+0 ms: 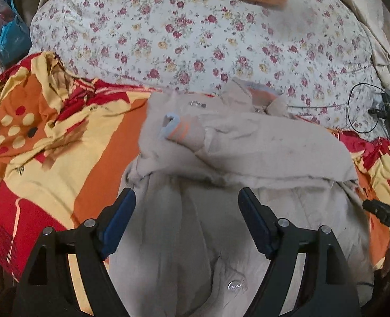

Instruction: Fold large clothes

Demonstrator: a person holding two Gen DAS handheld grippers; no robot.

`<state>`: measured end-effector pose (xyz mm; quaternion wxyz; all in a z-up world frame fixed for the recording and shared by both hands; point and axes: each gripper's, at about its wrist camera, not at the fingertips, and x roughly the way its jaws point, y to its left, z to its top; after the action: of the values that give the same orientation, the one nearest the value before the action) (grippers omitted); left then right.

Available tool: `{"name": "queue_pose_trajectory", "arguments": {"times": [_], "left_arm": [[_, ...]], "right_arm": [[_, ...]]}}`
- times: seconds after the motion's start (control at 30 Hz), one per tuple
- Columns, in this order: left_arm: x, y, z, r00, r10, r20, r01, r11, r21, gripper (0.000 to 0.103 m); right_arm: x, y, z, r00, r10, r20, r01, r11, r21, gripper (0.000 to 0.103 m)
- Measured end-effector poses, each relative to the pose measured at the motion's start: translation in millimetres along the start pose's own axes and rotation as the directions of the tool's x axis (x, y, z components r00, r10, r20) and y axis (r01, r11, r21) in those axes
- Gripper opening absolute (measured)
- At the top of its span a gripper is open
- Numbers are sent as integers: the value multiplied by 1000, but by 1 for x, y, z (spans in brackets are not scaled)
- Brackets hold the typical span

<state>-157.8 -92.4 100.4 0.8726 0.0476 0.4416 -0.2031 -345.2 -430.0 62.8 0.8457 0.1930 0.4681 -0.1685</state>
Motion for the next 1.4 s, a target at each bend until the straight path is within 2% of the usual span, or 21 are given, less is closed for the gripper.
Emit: {"name": "queue_pose_trajectory", "arguments": {"times": [0.1, 0.27, 0.3, 0.37, 0.4, 0.5, 0.57, 0.67, 0.73, 0.77, 0.8, 0.87, 0.93, 1.07, 1.3, 1.4], "left_arm": [[4, 7, -8, 1000, 5, -25, -5, 1000, -17, 80], [11, 14, -22, 998, 25, -61, -26, 1000, -17, 80], [13, 17, -24, 997, 26, -68, -27, 999, -17, 80], [14, 20, -29, 997, 27, -76, -29, 999, -23, 80], [14, 22, -32, 996, 29, -79, -31, 999, -27, 80], [20, 26, -40, 994, 43, -101, -46, 998, -31, 80], [22, 28, -43, 993, 38, -110, -42, 998, -41, 80], [16, 27, -47, 994, 27, -102, -32, 999, -39, 80], [10, 27, -50, 995, 32, -93, -34, 999, -23, 80], [7, 27, -52, 995, 37, -88, -39, 999, -16, 80], [5, 27, -53, 995, 42, -86, -43, 999, -10, 80], [1, 28, -55, 996, 46, -82, -46, 999, -4, 80], [-3, 29, -59, 996, 50, -79, -50, 999, 2, 80], [-12, 30, -66, 996, 48, -74, -48, 999, 10, 80], [-24, 36, -84, 995, 39, -97, -38, 999, 8, 80], [-29, 42, -92, 993, 14, -115, -15, 1000, -9, 80]], "right_arm": [[13, -3, 4, 1000, -30, 3, 30, 1000, -6, 69], [46, -10, 19, 1000, -10, -6, 10, 1000, -4, 68], [52, -11, 23, 1000, 11, -8, -11, 1000, 0, 53], [55, -17, 27, 1000, 7, 11, -7, 1000, 24, 8], [56, -23, 27, 1000, -9, 17, 8, 999, 52, 8], [66, -43, 25, 999, 39, 6, -40, 987, 158, 8], [63, -44, 24, 999, 46, 13, -48, 984, 172, 9], [43, -42, 21, 999, 39, 4, -39, 982, 183, 18], [26, -39, 15, 999, 33, -11, -31, 987, 157, 21], [18, -38, 11, 999, 35, -20, -32, 989, 142, 31], [11, -37, 6, 998, 44, -35, -40, 992, 124, 46], [-2, -33, -5, 994, 79, -69, -73, 994, 84, 58], [-13, -29, -19, 990, 100, -99, -95, 994, 48, 57], [-21, -26, -44, 983, 129, -133, -124, 991, 43, 64], [-22, -20, -83, 967, 156, -204, -153, 988, 34, 64], [-33, -16, -99, 947, 184, -265, -195, 981, -14, 65]]}}
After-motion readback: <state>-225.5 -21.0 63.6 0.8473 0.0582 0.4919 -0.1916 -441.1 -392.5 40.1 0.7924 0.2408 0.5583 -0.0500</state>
